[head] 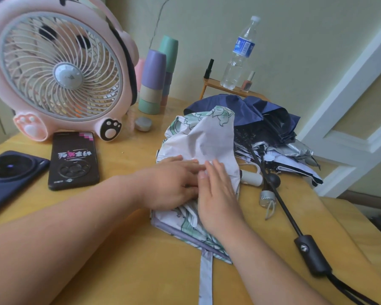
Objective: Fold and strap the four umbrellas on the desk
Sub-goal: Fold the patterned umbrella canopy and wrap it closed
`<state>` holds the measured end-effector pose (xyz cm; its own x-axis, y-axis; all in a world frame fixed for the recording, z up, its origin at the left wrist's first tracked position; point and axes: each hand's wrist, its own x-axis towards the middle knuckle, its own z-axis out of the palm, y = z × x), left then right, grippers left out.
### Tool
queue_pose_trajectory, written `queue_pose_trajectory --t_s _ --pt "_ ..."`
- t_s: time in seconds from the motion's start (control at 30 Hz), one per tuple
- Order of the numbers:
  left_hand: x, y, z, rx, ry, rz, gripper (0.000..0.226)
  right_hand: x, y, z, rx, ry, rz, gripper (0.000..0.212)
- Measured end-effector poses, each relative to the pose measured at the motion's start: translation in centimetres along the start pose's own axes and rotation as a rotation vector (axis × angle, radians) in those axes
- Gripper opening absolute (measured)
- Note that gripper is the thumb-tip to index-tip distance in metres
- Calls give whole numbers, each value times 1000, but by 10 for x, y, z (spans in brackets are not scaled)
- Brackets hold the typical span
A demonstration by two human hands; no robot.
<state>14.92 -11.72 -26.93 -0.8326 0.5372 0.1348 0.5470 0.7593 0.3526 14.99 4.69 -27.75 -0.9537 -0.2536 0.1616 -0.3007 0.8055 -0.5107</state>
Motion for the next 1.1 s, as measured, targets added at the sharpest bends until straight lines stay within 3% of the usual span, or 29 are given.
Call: queue_pose_trajectory --t_s 0.03,0.1,0.17,0.2,0.27,0.33,0.37,0.43,0.6,0.8,0.97,1.1 --pt "-3 -5 -5 -142 96 -35 44 -1 7 4 -45 -5 1 56" --pt "-13 -16 -21 -404 491 -195 34 -1 15 5 -7 -4 12 54" --pt "-26 -20 -46 -449 832 -446 34 0 18 4 43 12 18 53" --pt "-32 -20 -57 -410 854 -566 31 -1 19 3 42 29 19 54" --pt "-42 -15 -69 -288 569 -686 26 -1 18 3 9 61 41 55" --pt "-48 -6 -63 -204 228 -672 15 -1 16 4 -90 81 75 57" --pt "-49 -1 -56 -177 146 -632 10 -1 15 4 -141 89 90 59" --pt "-47 3 -40 -191 155 -553 6 -1 13 4 -199 85 107 62" --pt "-29 -2 -16 -283 370 -512 10 -1 13 5 -232 65 108 65" --pt "-32 -3 -9 -212 346 -406 13 -1 20 0 -270 18 79 63" --pt "-34 7 -13 -271 323 -445 46 -2 19 0 -264 3 79 62" --pt "-34 9 -14 -316 316 -432 56 -3 18 -1 -272 -8 83 63"
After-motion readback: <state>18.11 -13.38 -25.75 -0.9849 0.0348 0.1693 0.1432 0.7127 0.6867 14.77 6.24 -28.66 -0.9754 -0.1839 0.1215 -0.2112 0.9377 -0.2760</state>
